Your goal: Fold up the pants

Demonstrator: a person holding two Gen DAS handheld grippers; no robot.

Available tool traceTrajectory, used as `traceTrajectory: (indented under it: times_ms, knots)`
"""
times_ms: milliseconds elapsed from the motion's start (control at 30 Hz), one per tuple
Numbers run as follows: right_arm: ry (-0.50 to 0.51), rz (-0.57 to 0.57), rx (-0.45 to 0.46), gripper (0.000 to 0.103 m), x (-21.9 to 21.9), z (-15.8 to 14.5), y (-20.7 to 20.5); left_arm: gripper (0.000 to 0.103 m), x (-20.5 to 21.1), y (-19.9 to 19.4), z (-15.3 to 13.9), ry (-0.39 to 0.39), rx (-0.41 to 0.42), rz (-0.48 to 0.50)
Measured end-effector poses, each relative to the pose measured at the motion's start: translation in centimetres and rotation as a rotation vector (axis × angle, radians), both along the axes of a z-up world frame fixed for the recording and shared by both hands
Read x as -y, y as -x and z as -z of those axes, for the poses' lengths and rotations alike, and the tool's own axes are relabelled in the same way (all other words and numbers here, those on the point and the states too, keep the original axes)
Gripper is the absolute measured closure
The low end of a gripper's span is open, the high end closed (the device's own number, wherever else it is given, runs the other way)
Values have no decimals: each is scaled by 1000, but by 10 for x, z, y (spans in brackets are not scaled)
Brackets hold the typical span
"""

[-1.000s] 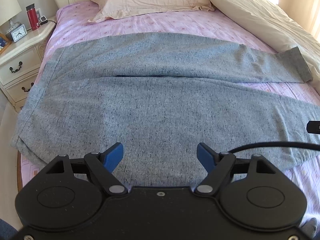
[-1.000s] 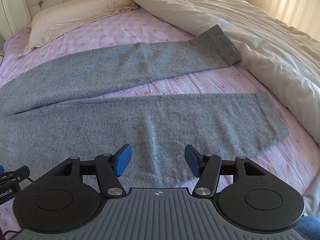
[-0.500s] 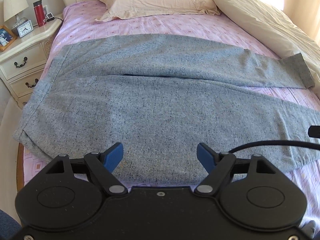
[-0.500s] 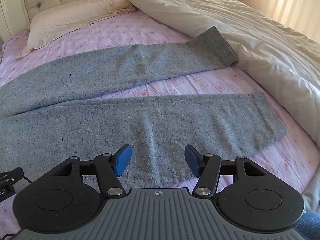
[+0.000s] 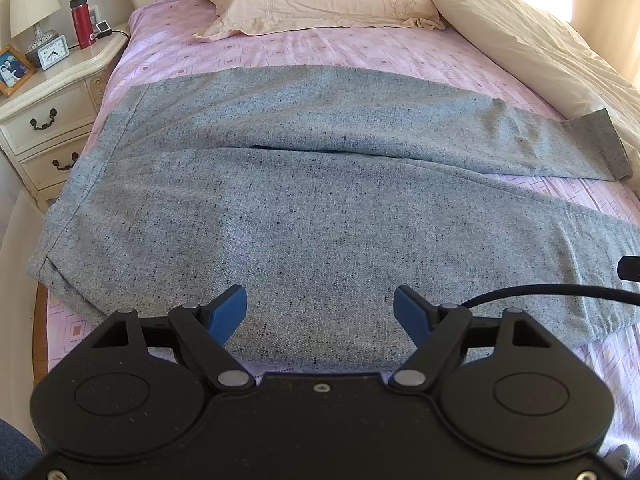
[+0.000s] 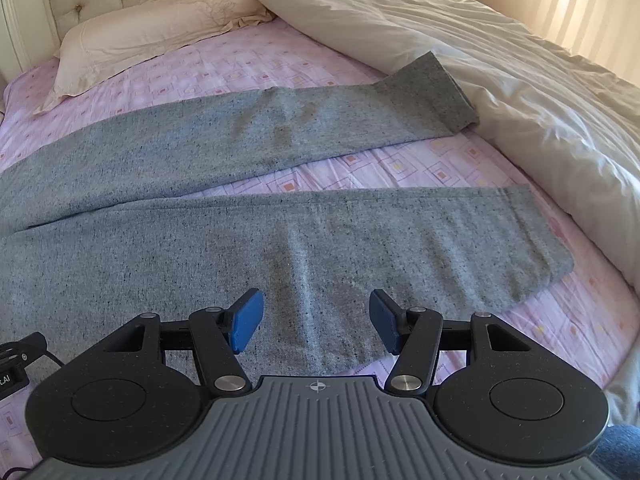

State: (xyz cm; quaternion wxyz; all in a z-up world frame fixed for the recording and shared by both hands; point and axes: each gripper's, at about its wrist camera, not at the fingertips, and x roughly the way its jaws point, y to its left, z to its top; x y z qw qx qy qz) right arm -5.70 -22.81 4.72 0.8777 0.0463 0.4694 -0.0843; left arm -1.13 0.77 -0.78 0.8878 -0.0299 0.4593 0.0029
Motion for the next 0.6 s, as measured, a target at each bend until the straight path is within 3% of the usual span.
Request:
traceTrajectory:
  times_ms: [600]
  knots:
    - [-1, -2, 2, 46, 0, 0, 1, 23, 3, 2, 0, -19, 1, 9]
